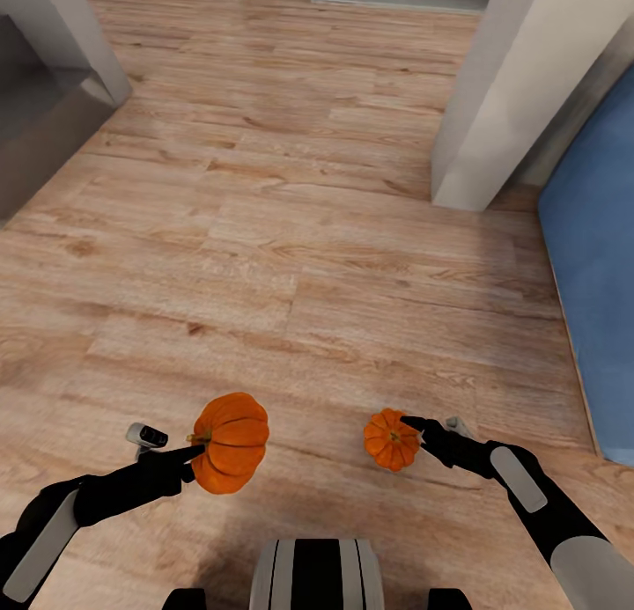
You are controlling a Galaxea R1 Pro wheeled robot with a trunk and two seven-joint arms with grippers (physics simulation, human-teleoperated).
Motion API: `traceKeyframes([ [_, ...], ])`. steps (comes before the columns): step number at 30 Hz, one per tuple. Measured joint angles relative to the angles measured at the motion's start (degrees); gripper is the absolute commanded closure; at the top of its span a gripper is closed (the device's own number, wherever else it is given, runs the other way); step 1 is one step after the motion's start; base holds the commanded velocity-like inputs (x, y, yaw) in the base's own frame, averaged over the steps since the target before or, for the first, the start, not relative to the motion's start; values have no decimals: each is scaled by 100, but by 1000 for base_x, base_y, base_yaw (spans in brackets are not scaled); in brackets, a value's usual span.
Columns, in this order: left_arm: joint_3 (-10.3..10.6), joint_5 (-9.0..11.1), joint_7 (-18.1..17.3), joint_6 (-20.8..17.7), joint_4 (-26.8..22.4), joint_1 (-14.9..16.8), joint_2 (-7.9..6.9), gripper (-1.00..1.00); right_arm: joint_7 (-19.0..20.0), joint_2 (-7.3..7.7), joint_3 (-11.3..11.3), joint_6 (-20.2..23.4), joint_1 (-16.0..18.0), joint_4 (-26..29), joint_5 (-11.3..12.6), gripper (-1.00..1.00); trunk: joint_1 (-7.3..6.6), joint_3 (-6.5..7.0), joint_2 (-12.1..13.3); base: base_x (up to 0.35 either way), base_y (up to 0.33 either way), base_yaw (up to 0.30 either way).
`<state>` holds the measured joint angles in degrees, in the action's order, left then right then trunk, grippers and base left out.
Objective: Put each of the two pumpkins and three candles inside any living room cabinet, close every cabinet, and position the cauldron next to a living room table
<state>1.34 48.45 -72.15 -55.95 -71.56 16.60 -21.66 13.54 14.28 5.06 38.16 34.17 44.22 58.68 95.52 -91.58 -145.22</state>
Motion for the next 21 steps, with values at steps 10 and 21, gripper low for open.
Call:
traceKeyframes([
  [10, -37, -17, -16, -1, 1, -1, 0, 100, 0, -7, 0, 0, 0, -1, -2, -100, 6, -44, -2, 1, 1, 0],
  [21, 1, -12, -8, 1, 1, -1, 5, 100, 2, -8, 0, 0, 0, -1, -2, -100, 34, -287, -17, 0, 0, 0],
])
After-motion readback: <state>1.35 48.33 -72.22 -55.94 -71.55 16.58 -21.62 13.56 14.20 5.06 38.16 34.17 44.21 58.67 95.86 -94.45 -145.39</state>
